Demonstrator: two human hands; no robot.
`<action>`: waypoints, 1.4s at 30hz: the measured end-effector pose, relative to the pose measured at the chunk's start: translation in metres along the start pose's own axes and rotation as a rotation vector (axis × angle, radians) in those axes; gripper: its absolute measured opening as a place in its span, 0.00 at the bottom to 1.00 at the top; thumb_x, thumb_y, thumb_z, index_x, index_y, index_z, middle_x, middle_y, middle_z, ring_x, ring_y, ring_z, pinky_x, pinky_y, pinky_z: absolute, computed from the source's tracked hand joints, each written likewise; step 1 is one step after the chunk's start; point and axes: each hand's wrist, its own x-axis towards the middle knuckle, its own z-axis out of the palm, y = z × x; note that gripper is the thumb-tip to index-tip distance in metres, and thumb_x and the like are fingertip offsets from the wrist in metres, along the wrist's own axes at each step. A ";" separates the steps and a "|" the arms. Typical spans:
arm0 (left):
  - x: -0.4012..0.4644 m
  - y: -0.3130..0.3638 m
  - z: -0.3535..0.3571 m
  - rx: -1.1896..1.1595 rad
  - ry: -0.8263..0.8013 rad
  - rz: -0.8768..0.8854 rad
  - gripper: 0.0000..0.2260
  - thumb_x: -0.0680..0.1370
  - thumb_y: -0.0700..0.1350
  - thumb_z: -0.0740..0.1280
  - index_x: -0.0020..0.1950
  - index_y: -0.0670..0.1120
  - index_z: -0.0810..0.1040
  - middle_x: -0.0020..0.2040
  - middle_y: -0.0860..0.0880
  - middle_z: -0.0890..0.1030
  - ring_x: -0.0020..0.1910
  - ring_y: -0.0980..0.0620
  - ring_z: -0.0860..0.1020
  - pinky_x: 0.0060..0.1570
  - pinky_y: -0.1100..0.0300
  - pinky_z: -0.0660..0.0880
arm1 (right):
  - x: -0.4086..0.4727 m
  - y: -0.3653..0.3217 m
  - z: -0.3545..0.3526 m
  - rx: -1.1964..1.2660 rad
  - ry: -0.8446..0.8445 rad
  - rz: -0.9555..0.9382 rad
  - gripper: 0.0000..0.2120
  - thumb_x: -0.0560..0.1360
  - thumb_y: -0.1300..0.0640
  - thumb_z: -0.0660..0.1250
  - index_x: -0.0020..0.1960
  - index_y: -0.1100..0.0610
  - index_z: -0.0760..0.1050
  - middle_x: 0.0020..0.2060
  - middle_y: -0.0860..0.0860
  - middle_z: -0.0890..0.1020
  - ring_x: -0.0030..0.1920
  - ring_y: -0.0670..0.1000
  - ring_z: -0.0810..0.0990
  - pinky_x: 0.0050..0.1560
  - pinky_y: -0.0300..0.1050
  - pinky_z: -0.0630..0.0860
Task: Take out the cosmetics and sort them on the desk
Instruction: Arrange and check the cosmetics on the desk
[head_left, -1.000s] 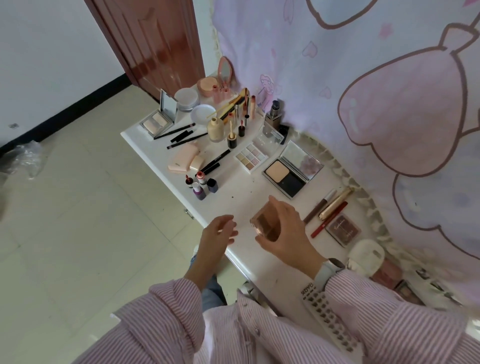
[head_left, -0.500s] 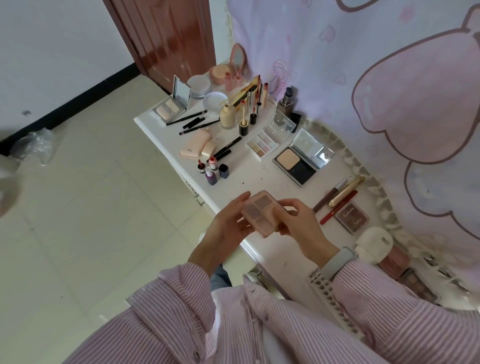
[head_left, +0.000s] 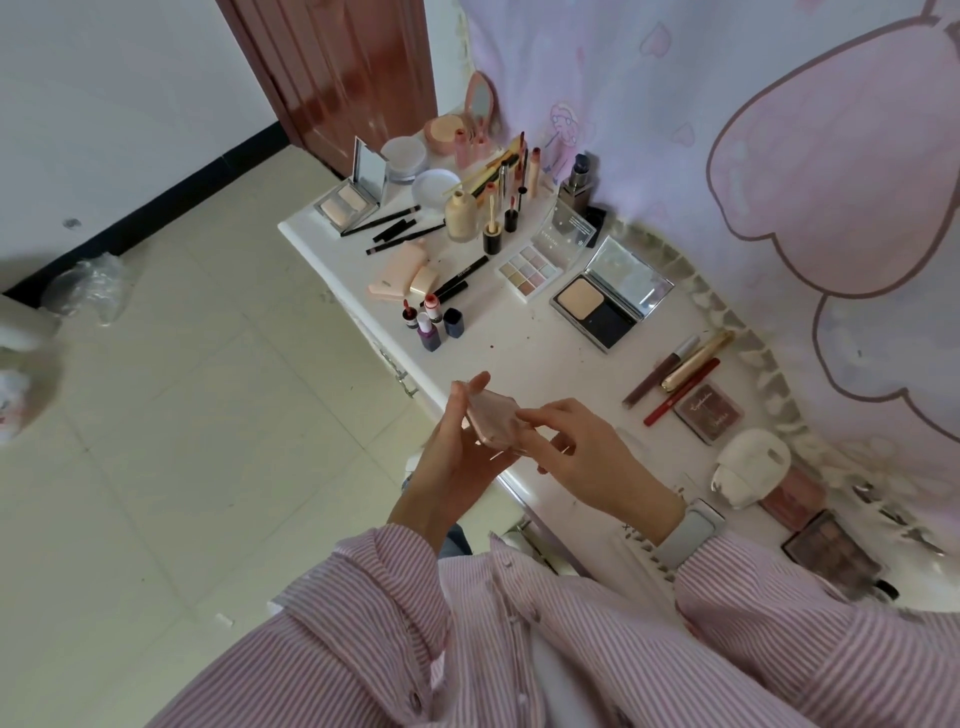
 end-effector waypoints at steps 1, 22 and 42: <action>-0.001 -0.002 -0.001 -0.003 0.012 -0.002 0.27 0.71 0.63 0.64 0.66 0.51 0.69 0.63 0.36 0.70 0.55 0.39 0.78 0.54 0.45 0.75 | -0.002 0.002 -0.001 -0.079 -0.006 -0.079 0.16 0.76 0.48 0.61 0.62 0.50 0.74 0.49 0.45 0.74 0.37 0.44 0.77 0.37 0.27 0.72; -0.003 -0.003 -0.012 -0.050 0.046 -0.299 0.21 0.71 0.59 0.62 0.54 0.46 0.80 0.53 0.40 0.80 0.50 0.39 0.78 0.49 0.49 0.74 | 0.021 0.021 -0.025 -0.232 0.097 -0.140 0.10 0.79 0.59 0.57 0.54 0.60 0.75 0.46 0.53 0.81 0.44 0.47 0.78 0.48 0.40 0.76; 0.062 0.030 0.018 0.812 0.399 0.014 0.19 0.75 0.45 0.63 0.65 0.52 0.66 0.63 0.48 0.72 0.67 0.45 0.63 0.63 0.55 0.62 | 0.132 0.013 -0.049 -0.219 0.163 0.036 0.12 0.78 0.66 0.53 0.48 0.64 0.75 0.43 0.59 0.77 0.46 0.56 0.75 0.51 0.51 0.74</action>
